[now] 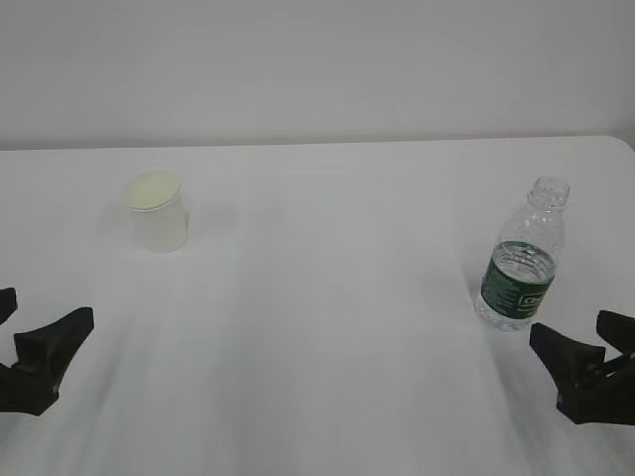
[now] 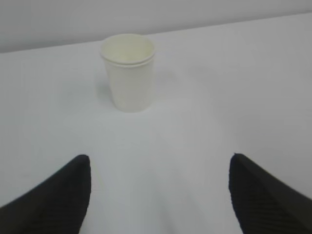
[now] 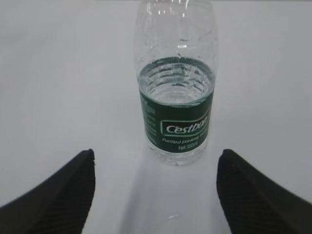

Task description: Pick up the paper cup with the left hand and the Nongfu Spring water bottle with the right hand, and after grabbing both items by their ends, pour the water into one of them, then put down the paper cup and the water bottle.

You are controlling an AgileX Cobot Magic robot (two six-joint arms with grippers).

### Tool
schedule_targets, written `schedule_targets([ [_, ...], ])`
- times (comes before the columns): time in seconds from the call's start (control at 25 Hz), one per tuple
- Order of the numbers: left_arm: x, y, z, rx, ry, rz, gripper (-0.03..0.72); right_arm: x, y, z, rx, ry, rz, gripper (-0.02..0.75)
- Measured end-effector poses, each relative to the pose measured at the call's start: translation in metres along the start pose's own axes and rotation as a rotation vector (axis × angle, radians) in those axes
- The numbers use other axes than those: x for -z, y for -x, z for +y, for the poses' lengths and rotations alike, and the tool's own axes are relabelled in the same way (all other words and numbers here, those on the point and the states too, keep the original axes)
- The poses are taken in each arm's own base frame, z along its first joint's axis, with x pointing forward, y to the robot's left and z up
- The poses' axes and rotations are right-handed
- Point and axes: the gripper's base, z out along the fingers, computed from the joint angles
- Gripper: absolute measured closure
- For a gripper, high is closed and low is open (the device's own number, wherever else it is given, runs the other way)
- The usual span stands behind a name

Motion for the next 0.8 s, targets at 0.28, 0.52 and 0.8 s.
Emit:
schedule_targets([
  [0.28, -0.008, -0.019, 0.001, -0.009, 0.012, 0.114, 0.041, -0.006, 0.006, -0.001, 0.002, -0.002, -0.030, 0.151],
  [0.52, -0.019, -0.019, 0.000, -0.009, 0.014, 0.115, 0.041, -0.014, 0.006, -0.002, -0.001, -0.006, -0.022, 0.151],
  [0.8, -0.029, -0.012, -0.002, -0.003, 0.011, 0.076, 0.041, -0.028, -0.006, -0.003, -0.009, -0.006, 0.049, 0.150],
])
